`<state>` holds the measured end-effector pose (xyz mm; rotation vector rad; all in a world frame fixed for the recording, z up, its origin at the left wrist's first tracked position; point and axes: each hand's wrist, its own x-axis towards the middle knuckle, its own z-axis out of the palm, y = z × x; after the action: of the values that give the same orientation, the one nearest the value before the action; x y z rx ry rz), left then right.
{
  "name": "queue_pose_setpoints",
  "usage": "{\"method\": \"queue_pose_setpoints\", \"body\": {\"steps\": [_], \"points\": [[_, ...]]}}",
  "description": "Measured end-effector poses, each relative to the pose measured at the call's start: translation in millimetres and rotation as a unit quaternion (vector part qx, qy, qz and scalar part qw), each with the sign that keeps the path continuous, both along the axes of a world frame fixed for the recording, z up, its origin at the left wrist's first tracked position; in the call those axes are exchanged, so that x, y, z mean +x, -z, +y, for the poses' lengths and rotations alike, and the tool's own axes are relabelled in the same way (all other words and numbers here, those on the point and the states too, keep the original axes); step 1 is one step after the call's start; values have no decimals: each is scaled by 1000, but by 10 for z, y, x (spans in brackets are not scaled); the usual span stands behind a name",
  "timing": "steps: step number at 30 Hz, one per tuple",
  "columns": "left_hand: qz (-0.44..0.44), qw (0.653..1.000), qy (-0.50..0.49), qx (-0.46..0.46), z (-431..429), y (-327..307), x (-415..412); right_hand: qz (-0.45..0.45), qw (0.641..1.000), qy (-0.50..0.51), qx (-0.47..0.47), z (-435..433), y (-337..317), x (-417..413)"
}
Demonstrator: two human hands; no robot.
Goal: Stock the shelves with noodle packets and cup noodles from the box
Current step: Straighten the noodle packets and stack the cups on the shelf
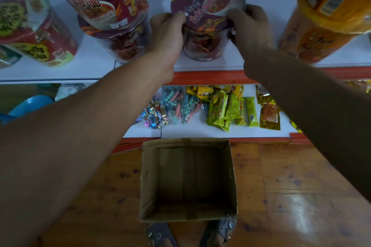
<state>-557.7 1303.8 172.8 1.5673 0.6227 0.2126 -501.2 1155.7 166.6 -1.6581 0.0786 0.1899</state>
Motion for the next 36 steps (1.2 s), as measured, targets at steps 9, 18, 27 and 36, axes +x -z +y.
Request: {"method": "queue_pose_setpoints", "body": {"steps": [9,18,27,36], "points": [[8,1000,24,9,-71,-91,-65,-20,997,-3,-79,129,-100,74],[-29,999,-19,-22,-119,22,-214,-33,998,-5,-55,150,20,-93],[-30,999,-13,-3,-97,-10,-213,-17,997,-22,-77,195,-53,-26],[15,999,-24,29,-194,-109,-404,-29,986,-35,-160,0,-200,-47]]}}
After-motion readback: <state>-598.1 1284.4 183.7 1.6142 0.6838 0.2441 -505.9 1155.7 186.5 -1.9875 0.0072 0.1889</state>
